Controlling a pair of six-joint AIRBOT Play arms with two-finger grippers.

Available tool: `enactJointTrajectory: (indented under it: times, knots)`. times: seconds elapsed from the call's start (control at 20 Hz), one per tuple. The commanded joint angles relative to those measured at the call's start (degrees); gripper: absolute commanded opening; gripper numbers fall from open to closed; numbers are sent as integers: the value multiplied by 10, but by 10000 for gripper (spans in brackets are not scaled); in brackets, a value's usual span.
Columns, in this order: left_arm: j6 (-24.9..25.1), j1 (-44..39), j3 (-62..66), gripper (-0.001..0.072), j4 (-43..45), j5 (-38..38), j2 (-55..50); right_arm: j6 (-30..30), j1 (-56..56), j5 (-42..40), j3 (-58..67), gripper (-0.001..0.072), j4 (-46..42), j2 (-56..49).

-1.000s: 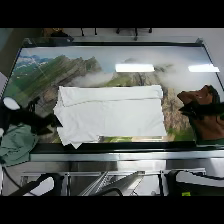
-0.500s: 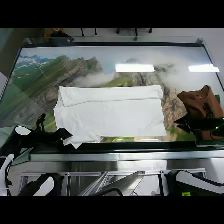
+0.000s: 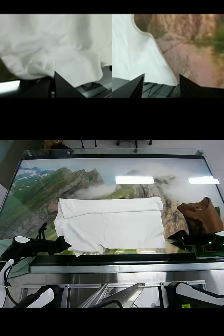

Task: Fold the shirts.

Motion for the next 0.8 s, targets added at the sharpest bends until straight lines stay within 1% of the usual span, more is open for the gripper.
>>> enactJointTrajectory:
  times: [0.0, 0.15, 0.2, 0.25, 0.3, 0.35, 0.45, 0.55, 0.65, 0.7, 0.75]
  knots:
    - [9, 26, 11, 19, -4, -27, 21, -7, 53, -24, -17, 496, -1, -31]
    - [9, 53, 11, 19, -3, -50, 41, -9, 97, -45, -17, 493, 9, -65]
    - [9, 63, 11, 19, -3, -58, 44, -11, 107, -44, -17, 391, 15, -70]
    - [10, 73, 11, 19, -3, -68, 45, -15, 113, -42, -17, 205, 22, -71]
    - [10, 82, 11, 20, -2, -77, 45, -17, 116, -38, -17, 99, 25, -70]
    - [9, 90, 11, 19, -3, -87, 45, -16, 117, -32, -17, 22, 25, -63]
    - [4, 105, 11, 18, 4, -106, 45, 16, 116, -22, -17, 22, 7, -37]
    - [-26, 121, 11, 18, 45, -138, 45, 104, 116, -14, -17, 21, -64, 1]
    - [-67, 129, 11, 18, 102, -165, 45, 206, 116, 11, -17, 22, -162, 38]
    - [-80, 129, 11, 18, 124, -176, 45, 238, 116, 20, -17, 22, -200, 57]
    - [-90, 128, 11, 18, 139, -183, 48, 250, 116, 22, -17, 21, -221, 75]
